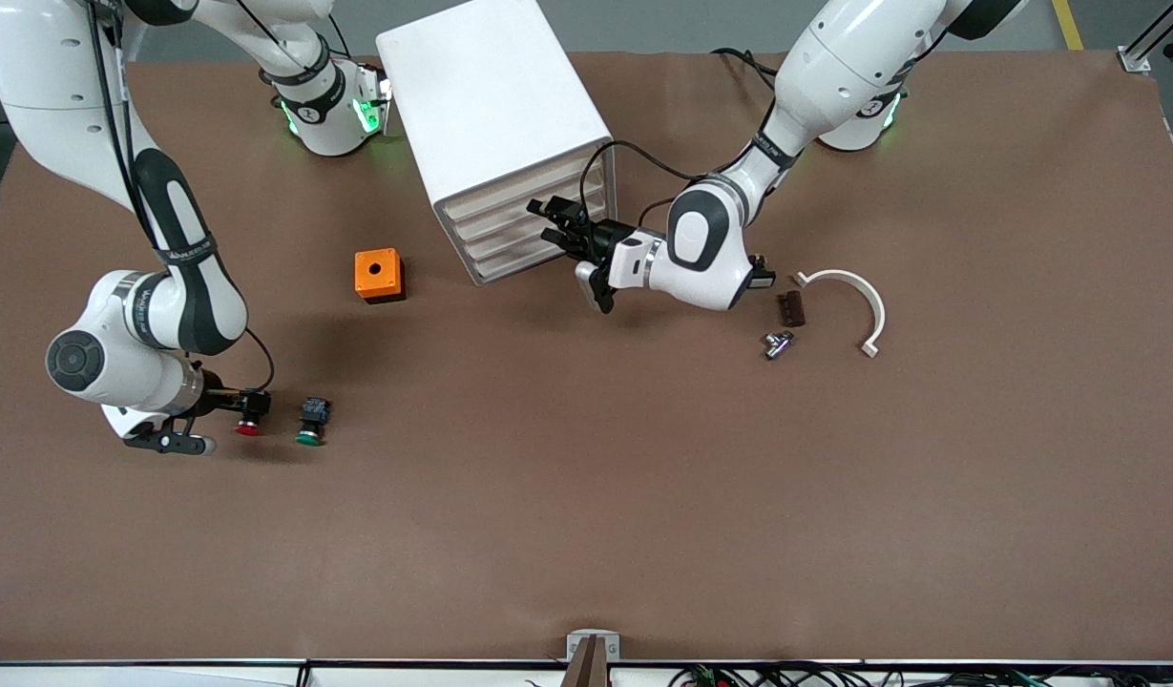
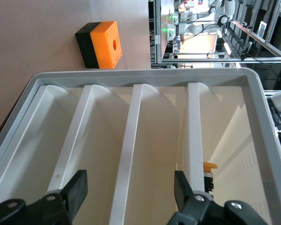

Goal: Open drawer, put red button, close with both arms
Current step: 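Grasp the red button with the right gripper while the left gripper holds the drawer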

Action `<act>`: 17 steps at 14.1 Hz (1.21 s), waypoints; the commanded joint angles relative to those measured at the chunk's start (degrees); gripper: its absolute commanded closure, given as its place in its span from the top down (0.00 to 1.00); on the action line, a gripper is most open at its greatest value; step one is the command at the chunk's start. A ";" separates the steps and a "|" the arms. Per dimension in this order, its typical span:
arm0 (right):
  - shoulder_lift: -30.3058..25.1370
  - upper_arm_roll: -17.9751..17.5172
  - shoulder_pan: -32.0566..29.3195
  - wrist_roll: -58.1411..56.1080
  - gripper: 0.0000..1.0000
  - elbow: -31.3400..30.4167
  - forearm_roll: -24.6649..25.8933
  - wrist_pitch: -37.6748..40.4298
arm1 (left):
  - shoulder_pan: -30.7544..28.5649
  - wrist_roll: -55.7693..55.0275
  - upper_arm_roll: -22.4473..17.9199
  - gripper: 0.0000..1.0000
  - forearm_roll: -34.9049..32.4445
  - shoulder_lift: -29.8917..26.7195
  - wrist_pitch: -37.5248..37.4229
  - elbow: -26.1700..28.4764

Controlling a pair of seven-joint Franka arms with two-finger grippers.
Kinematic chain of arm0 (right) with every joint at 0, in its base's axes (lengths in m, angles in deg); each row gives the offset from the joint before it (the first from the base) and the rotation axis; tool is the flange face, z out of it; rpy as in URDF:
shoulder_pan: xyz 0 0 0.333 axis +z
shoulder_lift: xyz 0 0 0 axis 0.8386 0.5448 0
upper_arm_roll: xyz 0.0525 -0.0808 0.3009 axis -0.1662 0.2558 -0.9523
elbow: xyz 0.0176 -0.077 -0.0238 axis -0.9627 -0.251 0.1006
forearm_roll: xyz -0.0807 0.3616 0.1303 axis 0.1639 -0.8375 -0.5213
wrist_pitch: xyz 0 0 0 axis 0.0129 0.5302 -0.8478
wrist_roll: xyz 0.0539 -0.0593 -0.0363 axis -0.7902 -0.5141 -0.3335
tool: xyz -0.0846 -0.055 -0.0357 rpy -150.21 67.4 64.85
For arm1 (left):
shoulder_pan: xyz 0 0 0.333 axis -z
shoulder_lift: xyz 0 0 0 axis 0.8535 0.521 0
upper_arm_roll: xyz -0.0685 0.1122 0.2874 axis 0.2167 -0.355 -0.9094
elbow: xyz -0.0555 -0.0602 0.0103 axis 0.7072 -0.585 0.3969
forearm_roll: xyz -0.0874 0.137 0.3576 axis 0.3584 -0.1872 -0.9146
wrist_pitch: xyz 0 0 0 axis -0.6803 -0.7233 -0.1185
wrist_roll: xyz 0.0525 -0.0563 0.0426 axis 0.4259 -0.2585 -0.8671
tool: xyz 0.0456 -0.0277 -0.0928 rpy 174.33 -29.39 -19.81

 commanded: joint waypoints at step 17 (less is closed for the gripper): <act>0.49 -0.30 0.03 0.94 0.18 -1.06 -1.87 -1.12 | 3.18 7.97 1.06 0.37 7.64 1.42 1.83 0.20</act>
